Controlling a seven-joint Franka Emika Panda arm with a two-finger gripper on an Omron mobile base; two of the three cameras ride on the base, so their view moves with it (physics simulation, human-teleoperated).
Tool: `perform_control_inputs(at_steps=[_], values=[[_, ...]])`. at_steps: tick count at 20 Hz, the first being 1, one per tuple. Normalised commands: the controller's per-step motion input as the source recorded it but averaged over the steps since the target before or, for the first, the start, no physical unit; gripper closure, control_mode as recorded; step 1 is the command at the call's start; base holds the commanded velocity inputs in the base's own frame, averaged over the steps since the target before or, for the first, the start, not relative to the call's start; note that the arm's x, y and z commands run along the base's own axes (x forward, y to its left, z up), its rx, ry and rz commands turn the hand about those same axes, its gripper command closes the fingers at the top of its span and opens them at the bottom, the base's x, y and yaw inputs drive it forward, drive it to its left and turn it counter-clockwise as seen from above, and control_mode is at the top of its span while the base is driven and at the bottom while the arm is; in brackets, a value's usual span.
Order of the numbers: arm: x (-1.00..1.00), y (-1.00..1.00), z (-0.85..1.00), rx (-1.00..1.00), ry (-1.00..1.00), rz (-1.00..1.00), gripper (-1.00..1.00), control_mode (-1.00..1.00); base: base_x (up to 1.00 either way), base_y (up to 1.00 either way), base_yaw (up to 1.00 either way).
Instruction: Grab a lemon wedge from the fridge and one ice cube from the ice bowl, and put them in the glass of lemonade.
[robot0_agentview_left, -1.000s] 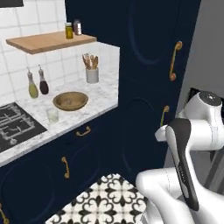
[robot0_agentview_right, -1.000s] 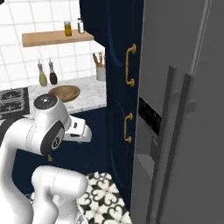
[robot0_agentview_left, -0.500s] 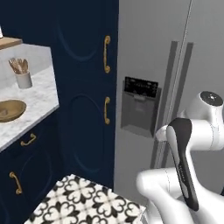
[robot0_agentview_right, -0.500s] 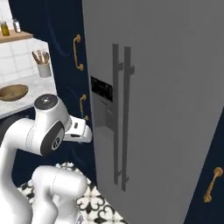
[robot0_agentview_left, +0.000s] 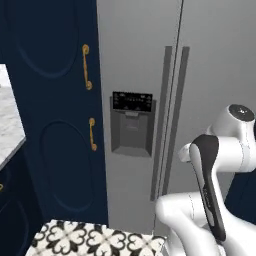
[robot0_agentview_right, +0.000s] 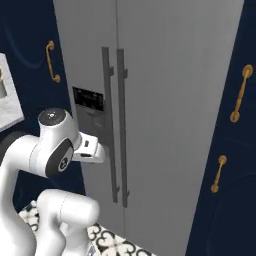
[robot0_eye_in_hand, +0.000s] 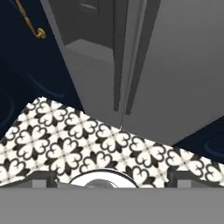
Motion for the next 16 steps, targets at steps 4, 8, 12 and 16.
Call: perform_control_inputs(at_steps=[4,8,12,16], values=[[0.0,0.0,0.0,0.0,0.0,0.0,-1.0,1.0,-0.13,0.62,-0.51],[0.0,0.0,0.0,0.0,0.0,0.0,-1.0,1.0,-0.23,0.62,-0.49],[0.0,0.0,0.0,0.0,0.0,0.0,-1.0,1.0,-0.47,0.37,-0.32],[0.0,0.0,0.0,0.0,0.0,0.0,-1.0,1.0,-0.69,0.05,-0.12]])
